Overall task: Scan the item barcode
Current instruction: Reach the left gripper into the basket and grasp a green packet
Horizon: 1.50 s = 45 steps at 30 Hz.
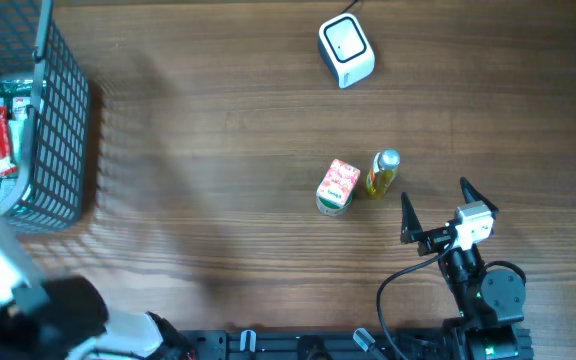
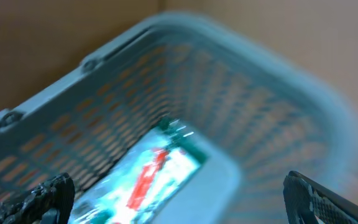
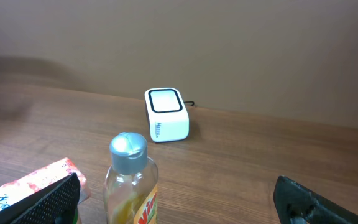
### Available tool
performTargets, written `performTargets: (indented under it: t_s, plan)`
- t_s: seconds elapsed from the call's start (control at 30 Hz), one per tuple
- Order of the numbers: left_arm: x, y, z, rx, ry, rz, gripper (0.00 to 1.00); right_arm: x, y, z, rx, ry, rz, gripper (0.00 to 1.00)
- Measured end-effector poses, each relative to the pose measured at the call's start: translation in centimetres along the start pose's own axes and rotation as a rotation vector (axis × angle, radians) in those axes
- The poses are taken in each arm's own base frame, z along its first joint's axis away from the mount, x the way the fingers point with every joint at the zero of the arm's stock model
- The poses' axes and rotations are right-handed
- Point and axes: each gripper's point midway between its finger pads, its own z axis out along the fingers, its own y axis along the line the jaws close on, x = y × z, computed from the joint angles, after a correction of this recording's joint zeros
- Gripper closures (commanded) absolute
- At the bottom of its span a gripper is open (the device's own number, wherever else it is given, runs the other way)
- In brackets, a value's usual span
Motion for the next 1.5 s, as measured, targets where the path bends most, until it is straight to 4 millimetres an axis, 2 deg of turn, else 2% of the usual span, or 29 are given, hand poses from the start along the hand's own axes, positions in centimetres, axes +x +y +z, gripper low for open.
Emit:
performTargets:
  t_s: [0.07, 0.13, 0.27, 0.37, 0.47, 0.53, 0.7, 0.77, 0.93, 1.13, 1.33, 1.43, 1.5]
  plan:
    - [2.5, 2.3, 4.1, -0.049, 0.103, 0.06, 0.0, 0.0, 0.0, 0.0, 0.0, 0.0, 0.0, 0.0]
    - [5.6, 3.6, 7.8, -0.067, 0.214, 0.136, 0.0, 0.0, 0.0, 0.0, 0.0, 0.0, 0.0, 0.0]
    - [11.5, 3.6, 12.7, -0.01, 0.4, 0.277, 0.0, 0.0, 0.0, 0.0, 0.0, 0.0, 0.0, 0.0]
    - [15.2, 3.0, 14.7, 0.072, 0.503, 0.384, 0.0, 0.0, 0.0, 0.0, 0.0, 0.0, 0.0, 0.0]
    - [17.6, 2.8, 16.2, 0.118, 0.559, 0.466, 0.0, 0.0, 0.0, 0.0, 0.0, 0.0, 0.0, 0.0]
    - [18.2, 3.2, 16.7, 0.13, 0.57, 0.494, 0.0, 0.0, 0.0, 0.0, 0.0, 0.0, 0.0, 0.0]
    - [18.1, 4.8, 17.2, 0.132, 0.562, 0.492, 0.0, 0.0, 0.0, 0.0, 0.0, 0.0, 0.0, 0.0]
    - [19.0, 5.3, 17.8, 0.135, 0.584, 0.484, 0.0, 0.0, 0.0, 0.0, 0.0, 0.0, 0.0, 0.0]
    - [20.3, 5.4, 19.5, 0.147, 0.594, 0.508, 0.0, 0.0, 0.0, 0.0, 0.0, 0.0, 0.0, 0.0]
    - [22.4, 4.9, 20.3, 0.213, 0.635, 0.556, 0.0, 0.0, 0.0, 0.0, 0.0, 0.0, 0.0, 0.0]
    - [23.1, 4.9, 20.9, 0.223, 0.642, 0.568, 0.01, 0.0, 0.0, 0.0, 0.0, 0.0, 0.0, 0.0]
    - [23.2, 4.9, 21.0, 0.225, 0.641, 0.565, 0.53, 0.0, 0.0, 0.0, 0.0, 0.0, 0.0, 0.0]
    - [23.1, 5.1, 21.2, 0.222, 0.636, 0.562, 0.76, 0.0, 0.0, 0.0, 0.0, 0.0, 0.0, 0.0]
